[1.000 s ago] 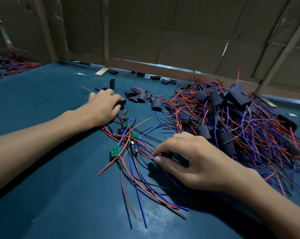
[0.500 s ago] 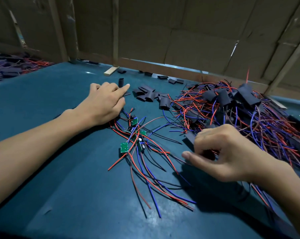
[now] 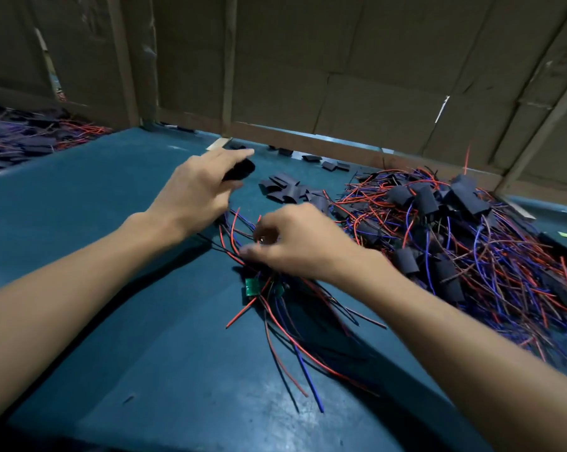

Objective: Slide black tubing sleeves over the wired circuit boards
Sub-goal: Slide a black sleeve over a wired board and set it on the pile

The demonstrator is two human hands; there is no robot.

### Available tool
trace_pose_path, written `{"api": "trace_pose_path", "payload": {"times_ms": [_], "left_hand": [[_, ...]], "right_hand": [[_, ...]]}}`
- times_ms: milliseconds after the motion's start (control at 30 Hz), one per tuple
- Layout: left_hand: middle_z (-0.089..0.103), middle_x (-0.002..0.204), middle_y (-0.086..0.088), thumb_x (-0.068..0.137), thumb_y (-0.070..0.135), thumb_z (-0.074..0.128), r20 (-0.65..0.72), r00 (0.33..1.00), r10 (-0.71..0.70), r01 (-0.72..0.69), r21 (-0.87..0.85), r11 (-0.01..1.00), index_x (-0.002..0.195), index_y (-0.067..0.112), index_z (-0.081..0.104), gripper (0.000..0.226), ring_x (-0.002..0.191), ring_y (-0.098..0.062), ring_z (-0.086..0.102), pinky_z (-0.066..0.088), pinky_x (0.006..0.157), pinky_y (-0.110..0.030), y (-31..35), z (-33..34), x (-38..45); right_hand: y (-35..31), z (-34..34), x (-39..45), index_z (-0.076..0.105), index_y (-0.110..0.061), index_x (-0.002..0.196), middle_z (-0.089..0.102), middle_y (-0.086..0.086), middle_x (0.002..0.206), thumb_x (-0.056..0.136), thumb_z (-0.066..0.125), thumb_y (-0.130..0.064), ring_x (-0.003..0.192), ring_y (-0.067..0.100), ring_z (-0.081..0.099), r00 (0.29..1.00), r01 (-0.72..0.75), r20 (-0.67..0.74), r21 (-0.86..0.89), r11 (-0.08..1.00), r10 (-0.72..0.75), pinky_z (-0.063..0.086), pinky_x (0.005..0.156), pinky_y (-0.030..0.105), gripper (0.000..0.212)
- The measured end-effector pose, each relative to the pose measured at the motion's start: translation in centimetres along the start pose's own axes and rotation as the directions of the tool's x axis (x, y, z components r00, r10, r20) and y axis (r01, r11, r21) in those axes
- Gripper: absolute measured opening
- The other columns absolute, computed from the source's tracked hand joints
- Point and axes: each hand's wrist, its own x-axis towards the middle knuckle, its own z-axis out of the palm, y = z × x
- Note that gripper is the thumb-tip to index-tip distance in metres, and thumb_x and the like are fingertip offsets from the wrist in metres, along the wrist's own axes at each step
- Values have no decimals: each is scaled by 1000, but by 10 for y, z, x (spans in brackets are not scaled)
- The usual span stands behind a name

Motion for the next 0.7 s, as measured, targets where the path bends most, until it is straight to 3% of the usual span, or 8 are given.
{"api": "trace_pose_path", "payload": {"times_ms": [133,233,367,433,500,567,633,700], "left_hand": [[71,119,-13,83,-5,70,-82,996,20,-20,-6,1000,125,6,67,44,105,-34,68,45,93,-32,-1,-3,0],[68,126,-15,83,0,73,-100,995,-13,12,-1,1000,133,6,62,52,109,-36,66,50,97,-41,-6,-4,0],[67,126,-13,84,4,72,-195,979,-62,62,-6,998,137,8,59,55,111,-31,65,53,92,-38,-12,-4,-2],[66,128,-12,86,6,71,-240,964,-116,117,-8,993,140,9,56,56,113,-30,63,49,94,-36,-15,-3,-3],[65,130,-12,86,8,71,-234,960,-151,155,0,988,142,9,54,58,115,-31,62,46,100,-40,-18,-1,-5],[64,131,-13,86,7,71,-208,964,-163,166,-2,986,143,9,52,60,116,-32,62,48,100,-46,-18,1,-6],[64,131,-13,85,5,71,-190,969,-160,162,-6,987,143,8,52,61,117,-32,62,49,99,-48,-18,3,-6],[64,132,-12,84,2,72,-177,971,-158,158,-18,987,142,7,53,62,118,-31,63,49,101,-44,-17,5,-6]], "right_hand": [[-4,7,15,77,-14,89,73,13,84,78,75,-37,83,30,69,990,-112,73,-107,988,120,59,76,37,25],[-3,-11,20,78,-11,83,72,13,79,80,77,-41,72,21,64,983,-126,125,-75,989,135,54,68,32,30],[9,-37,21,77,-14,76,65,-8,66,83,79,-41,63,10,54,967,-251,109,270,930,229,41,57,23,28],[15,-46,23,75,-11,74,64,-6,70,84,78,-36,71,14,52,950,-297,63,480,826,305,36,62,28,27],[18,-53,23,76,-13,79,73,-1,83,83,78,-37,84,18,63,935,-303,20,564,768,354,41,66,29,24],[19,-60,22,78,-15,82,77,8,96,83,77,-36,98,21,69,930,-271,-55,567,778,364,46,78,30,21],[18,-66,21,77,-15,79,78,6,94,86,75,-29,93,17,69,921,-189,-163,610,770,355,49,82,27,16],[16,-74,20,73,-12,81,74,8,88,91,69,-19,81,16,66,901,-80,-238,731,678,363,50,76,27,12]]}}
